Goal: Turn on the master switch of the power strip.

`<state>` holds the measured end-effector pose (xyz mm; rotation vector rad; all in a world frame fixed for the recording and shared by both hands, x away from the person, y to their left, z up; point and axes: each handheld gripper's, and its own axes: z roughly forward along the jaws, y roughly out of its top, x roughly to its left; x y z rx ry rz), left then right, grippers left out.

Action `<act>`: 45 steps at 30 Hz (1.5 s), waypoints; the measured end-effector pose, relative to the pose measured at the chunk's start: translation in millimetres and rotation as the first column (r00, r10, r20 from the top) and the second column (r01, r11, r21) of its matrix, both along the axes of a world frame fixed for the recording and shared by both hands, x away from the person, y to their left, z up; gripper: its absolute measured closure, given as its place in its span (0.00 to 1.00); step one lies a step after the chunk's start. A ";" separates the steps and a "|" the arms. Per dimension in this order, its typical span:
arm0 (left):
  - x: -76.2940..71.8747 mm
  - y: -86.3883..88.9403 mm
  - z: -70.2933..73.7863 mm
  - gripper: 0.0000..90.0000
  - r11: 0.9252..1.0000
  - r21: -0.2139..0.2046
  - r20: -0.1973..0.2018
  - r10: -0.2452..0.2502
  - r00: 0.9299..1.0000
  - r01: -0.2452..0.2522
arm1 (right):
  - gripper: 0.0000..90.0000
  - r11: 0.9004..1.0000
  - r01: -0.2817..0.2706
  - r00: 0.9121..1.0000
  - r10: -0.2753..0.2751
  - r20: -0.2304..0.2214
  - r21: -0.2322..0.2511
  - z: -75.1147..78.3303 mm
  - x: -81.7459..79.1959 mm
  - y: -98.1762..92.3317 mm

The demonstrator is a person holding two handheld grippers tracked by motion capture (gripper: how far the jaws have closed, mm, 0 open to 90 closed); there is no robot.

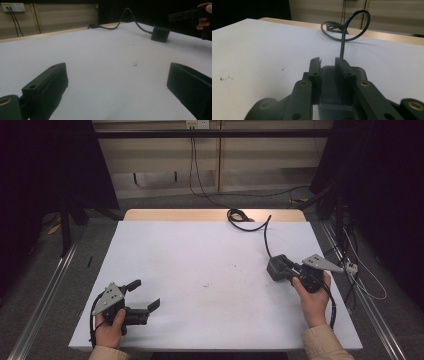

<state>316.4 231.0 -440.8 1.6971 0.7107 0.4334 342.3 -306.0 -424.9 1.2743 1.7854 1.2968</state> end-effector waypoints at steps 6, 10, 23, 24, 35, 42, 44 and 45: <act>-0.1 0.5 0.2 0.03 1.000 0.002 0.000 0.002 1.000 -0.002 | 0.87 1.000 0.003 1.000 -0.003 -0.004 0.011 0.1 2.9 -0.6; 0.2 0.8 0.1 0.03 1.000 0.007 0.000 0.002 1.000 -0.002 | 0.88 1.000 0.005 1.000 -0.005 -0.005 0.012 0.4 3.6 -1.3; 0.3 0.8 -0.1 0.03 1.000 0.002 -0.002 0.004 1.000 -0.004 | 0.92 1.000 0.008 1.000 -0.007 -0.016 0.014 -0.5 7.4 -4.3; 0.3 0.9 -0.1 0.03 1.000 0.002 -0.002 0.004 1.000 -0.004 | 0.93 1.000 0.006 1.000 -0.006 -0.017 0.012 -0.5 7.6 -4.7; 0.3 0.7 -0.2 0.03 1.000 0.001 -0.002 0.004 1.000 -0.004 | 0.96 1.000 0.005 1.000 -0.006 -0.023 -0.009 -1.0 8.7 -4.3; 0.4 0.2 -0.5 0.03 1.000 -0.001 -0.003 0.002 1.000 -0.002 | 0.99 1.000 0.004 1.000 -0.004 -0.028 -0.021 -1.5 8.8 -4.0; 0.5 0.4 -0.6 0.03 1.000 0.000 -0.004 0.003 1.000 -0.003 | 1.00 1.000 0.007 1.000 -0.007 -0.029 -0.020 -1.6 8.8 -4.5; 0.4 0.5 -0.4 0.03 1.000 0.002 -0.005 0.004 1.000 -0.004 | 1.00 1.000 0.009 1.000 -0.009 -0.029 -0.019 -1.6 8.8 -4.5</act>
